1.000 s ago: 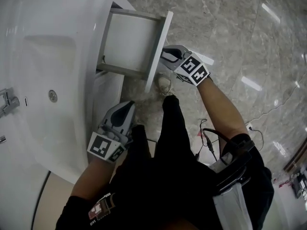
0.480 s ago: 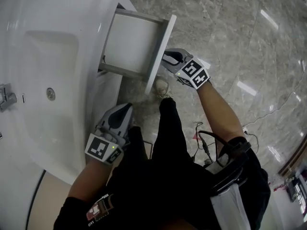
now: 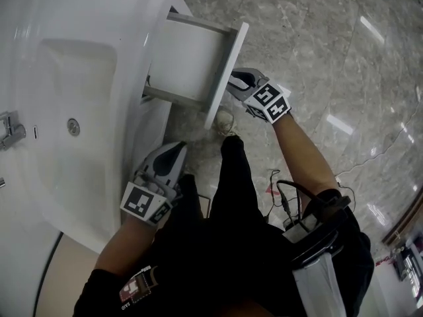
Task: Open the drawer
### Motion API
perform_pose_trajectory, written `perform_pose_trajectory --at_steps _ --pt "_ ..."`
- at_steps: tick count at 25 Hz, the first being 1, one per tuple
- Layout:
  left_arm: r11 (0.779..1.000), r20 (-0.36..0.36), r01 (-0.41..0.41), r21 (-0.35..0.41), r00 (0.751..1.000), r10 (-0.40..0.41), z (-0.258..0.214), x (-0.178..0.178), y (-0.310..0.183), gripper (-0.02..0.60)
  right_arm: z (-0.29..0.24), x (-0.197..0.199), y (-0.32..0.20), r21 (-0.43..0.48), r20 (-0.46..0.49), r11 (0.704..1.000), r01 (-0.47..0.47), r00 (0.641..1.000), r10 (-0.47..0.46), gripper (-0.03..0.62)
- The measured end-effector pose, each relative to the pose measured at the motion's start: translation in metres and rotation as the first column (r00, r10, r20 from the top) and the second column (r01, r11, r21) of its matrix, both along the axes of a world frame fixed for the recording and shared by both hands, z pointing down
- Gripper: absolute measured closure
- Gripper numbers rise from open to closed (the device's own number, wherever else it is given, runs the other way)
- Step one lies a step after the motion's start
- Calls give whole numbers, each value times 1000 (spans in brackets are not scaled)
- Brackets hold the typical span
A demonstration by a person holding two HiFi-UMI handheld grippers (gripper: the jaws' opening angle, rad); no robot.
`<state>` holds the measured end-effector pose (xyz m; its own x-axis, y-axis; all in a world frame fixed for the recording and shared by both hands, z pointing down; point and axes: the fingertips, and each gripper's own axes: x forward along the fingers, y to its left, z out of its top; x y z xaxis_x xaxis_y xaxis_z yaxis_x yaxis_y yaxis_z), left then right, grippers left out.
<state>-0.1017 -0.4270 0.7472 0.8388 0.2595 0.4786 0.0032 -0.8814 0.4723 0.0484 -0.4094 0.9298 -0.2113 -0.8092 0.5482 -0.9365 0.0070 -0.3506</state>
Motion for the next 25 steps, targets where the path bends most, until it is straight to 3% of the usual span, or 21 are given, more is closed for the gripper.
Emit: perform_pose_trajectory --at_steps 7,13,19,25 --pt "999 -38 -41 -13 998 40 -28 -2 8 594 -16 -8 4 -48 -65 999 20 998 -23 450" --pt "999 -71 -47 12 996 48 -58 -8 -2 594 -58 2 17 -27 -87 999 -34 996 31 450" --pt "999 -166 41 24 985 -37 -116 -5 -34 594 -129 31 13 41 -90 989 -139 986 143 451" --pt "994 -226 108 16 969 -102 -179 -21 -63 594 -221 31 -20 112 -114 989 -94 988 107 474"
